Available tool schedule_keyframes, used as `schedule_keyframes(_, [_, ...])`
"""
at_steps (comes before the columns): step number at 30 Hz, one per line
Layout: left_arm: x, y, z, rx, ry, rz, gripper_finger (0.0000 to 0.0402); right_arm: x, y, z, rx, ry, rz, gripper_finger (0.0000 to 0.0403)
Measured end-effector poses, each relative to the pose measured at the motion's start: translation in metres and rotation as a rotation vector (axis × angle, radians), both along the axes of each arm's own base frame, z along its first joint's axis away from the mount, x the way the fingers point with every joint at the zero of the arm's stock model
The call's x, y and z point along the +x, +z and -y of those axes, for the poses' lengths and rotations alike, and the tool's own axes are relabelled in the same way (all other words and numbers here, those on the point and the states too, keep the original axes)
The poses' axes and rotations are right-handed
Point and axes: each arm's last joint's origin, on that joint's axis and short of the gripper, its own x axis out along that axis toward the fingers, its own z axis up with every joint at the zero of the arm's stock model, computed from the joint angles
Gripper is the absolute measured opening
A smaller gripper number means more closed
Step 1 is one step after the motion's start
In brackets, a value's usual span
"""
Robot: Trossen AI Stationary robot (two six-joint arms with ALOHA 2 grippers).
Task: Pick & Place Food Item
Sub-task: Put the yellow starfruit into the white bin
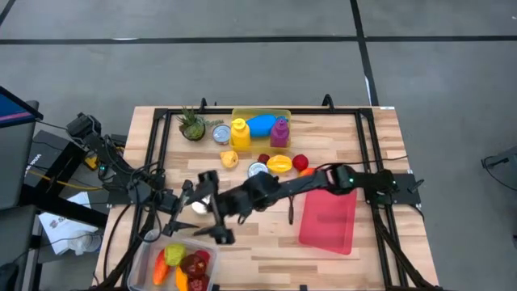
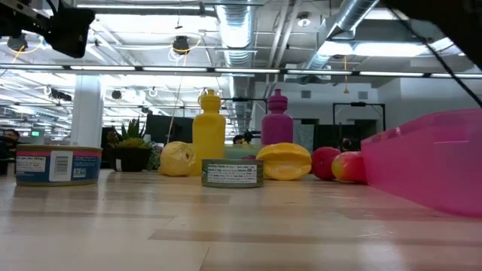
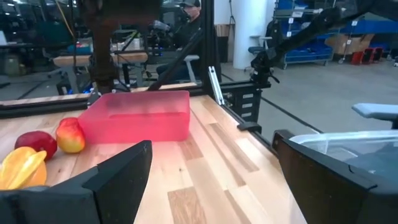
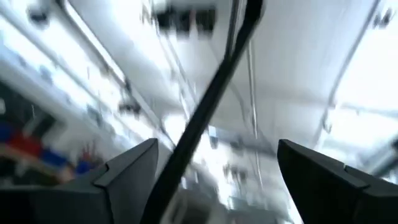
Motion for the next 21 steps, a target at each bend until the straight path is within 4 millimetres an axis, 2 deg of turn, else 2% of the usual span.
schedule_keyframes(3, [0.0,-0.001,0.0,-0.003,0.0,0.003,0.0342,-0.002,-0.01,0.021,0.051,0.079,0.109,0.0317])
schedule_keyframes(5, [-0.001,-0.001,0.0,-0.003,0.0,0.003,0.0342,-0.001,-0.014,0.039,0.045,0.137,0.122,0.0317])
schedule_keyframes(8, [-0.001,-0.002,-0.001,0.004,0.0,-0.004,0.0342,0.005,-0.027,0.067,0.036,0.188,0.009,0.0317])
schedule_keyframes(11, [-0.001,-0.007,-0.002,0.016,0.04,-0.023,0.0342,0.008,-0.058,0.09,0.065,0.205,-0.079,0.0317])
schedule_keyframes(13, [-0.001,-0.009,-0.003,0.026,0.045,-0.028,0.0342,0.005,-0.076,0.097,0.082,0.215,-0.104,0.0317])
schedule_keyframes(15, [-0.002,-0.01,-0.003,0.025,0.046,-0.026,0.0342,-0.004,-0.086,0.103,0.09,0.247,-0.102,0.0317])
schedule_keyframes(18, [-0.002,-0.01,-0.003,0.028,0.047,-0.03,0.0342,-0.016,-0.088,0.11,0.082,0.238,-0.182,0.0317])
schedule_keyframes(21, [-0.002,-0.01,-0.003,0.028,0.045,-0.03,0.0342,-0.031,-0.088,0.113,0.076,0.133,-0.273,0.0317])
